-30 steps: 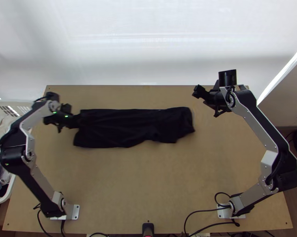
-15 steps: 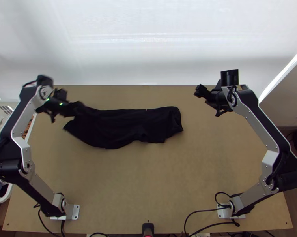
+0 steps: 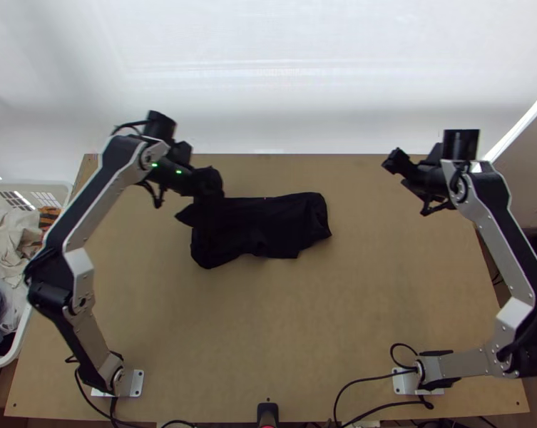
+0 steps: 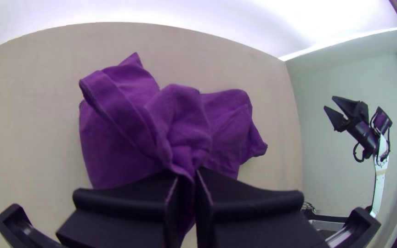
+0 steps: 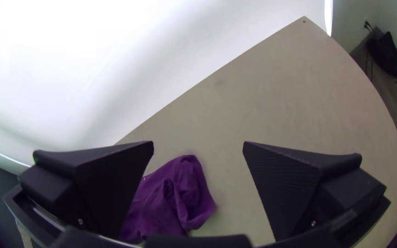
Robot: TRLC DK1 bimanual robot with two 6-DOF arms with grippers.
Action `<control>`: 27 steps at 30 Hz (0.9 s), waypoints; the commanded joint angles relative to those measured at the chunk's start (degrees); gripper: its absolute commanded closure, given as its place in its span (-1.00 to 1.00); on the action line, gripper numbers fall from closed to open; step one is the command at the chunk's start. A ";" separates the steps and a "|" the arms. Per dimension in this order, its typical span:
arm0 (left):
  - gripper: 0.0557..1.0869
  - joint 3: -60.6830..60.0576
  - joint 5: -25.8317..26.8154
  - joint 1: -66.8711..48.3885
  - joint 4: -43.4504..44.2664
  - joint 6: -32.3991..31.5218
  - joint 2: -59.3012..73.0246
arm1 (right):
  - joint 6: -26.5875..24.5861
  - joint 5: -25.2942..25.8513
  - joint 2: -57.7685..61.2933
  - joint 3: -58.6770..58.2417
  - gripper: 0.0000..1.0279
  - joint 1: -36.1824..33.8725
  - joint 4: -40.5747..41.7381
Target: Fold the t-shirt
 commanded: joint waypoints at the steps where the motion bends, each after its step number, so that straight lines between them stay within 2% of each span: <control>1: 0.92 3.56 0.02 -3.00 -0.07 -3.24 3.89 | -0.16 -0.93 -3.72 -2.74 -0.80 -1.87 -0.25; 12: 0.92 16.48 -2.62 -12.49 0.90 -7.02 16.72 | -2.54 -3.04 -12.43 -10.74 -0.80 -7.67 -1.66; 25: 0.92 21.05 -2.62 -20.49 7.40 -11.15 23.57 | -2.98 -3.04 -18.84 -19.61 -0.80 -7.40 -1.57; 27: 0.81 21.05 -2.62 -21.28 8.19 -11.32 24.10 | -2.89 -3.04 -19.46 -20.49 -0.80 -6.97 -1.57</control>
